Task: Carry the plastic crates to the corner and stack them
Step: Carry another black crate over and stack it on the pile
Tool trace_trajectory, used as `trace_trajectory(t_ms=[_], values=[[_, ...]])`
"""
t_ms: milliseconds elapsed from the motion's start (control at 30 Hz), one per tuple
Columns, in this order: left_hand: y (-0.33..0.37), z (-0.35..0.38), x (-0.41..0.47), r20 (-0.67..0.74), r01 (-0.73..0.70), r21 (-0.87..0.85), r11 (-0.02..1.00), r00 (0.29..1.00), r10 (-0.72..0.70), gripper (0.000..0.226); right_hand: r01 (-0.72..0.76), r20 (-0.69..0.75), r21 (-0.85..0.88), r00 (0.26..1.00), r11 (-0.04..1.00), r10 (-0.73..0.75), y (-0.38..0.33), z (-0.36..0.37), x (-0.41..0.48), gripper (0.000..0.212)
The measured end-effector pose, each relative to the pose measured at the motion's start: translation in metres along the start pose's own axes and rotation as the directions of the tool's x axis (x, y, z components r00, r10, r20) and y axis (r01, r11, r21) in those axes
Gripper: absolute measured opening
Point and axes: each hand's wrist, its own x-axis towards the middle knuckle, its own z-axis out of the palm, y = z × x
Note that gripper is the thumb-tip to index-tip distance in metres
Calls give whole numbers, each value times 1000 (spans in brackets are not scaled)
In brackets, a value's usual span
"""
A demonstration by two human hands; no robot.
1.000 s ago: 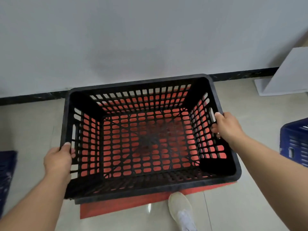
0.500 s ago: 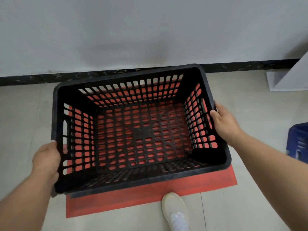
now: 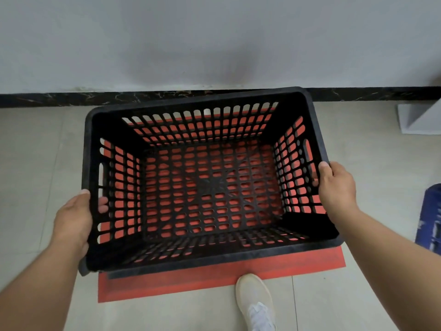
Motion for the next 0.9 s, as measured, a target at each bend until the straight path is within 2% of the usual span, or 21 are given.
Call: trace_trajectory(t_ms=[167, 333, 533, 733, 900], values=[[0, -1, 4, 19, 1, 20, 1000, 1000, -1, 42, -28, 18, 96, 999, 995, 26, -4, -1, -1, 33], [-2, 3, 4, -2, -50, 17, 999, 999, 50, 35, 9, -5, 52, 1000, 999, -9, -2, 0, -2, 33], [-1, -5, -2, -13, -52, -59, 997, 999, 52, 35, 10, -16, 88, 1000, 996, -8, -8, -6, -12, 32], [2, -39, -15, -36, -67, -147, 987, 997, 62, 34, 46, -6, 70, 999, 996, -45, -41, -19, -28, 32], [10, -89, -37, -77, -44, -202, 978, 997, 29, 35, 123, 25, -22, 992, 992, -122, -90, -35, -56, 33]])
